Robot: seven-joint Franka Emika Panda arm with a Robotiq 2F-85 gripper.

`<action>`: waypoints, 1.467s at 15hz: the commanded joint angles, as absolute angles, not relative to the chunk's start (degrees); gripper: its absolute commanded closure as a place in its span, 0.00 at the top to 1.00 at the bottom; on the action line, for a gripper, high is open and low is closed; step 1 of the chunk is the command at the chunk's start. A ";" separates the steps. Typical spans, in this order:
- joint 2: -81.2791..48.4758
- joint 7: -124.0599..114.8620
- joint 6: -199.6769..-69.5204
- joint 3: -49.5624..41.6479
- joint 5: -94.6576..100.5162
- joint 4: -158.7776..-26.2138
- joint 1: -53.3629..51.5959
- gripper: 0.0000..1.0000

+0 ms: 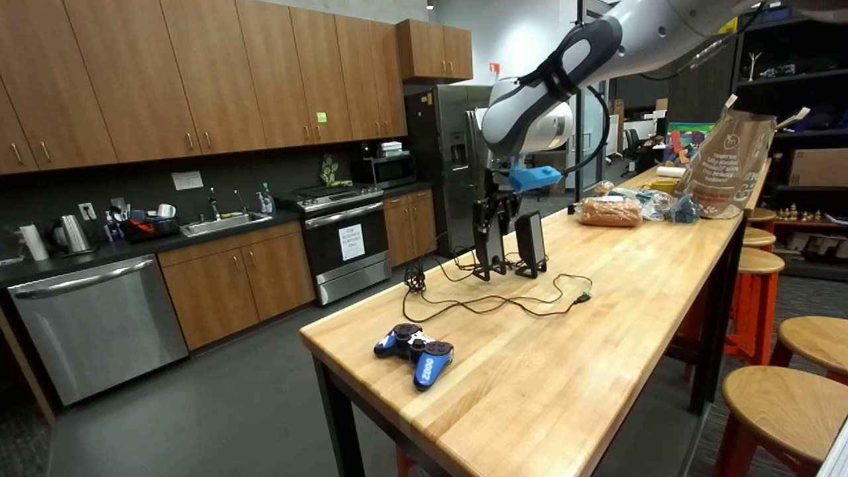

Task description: Move the speaker on the left, forwards

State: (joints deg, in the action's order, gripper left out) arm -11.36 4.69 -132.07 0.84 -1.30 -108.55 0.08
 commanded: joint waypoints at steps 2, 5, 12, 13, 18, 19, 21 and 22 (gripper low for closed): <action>-15.05 4.19 -131.65 1.10 -1.46 -102.62 -0.17 0.45; -17.28 3.85 -131.22 1.07 -0.94 -99.83 -0.31 0.45; -21.05 3.05 -130.62 0.76 -0.12 -97.49 -0.57 0.45; -21.38 2.87 -130.60 0.73 -0.06 -97.53 -0.59 0.45; -21.27 2.34 -130.30 0.63 0.22 -98.04 -0.63 0.76; -20.98 2.30 -130.34 0.60 0.22 -98.38 -0.60 0.93; -20.07 2.37 -130.44 0.56 0.25 -99.24 -0.51 0.99; -19.62 2.50 -130.62 0.55 0.29 -99.62 -0.47 1.00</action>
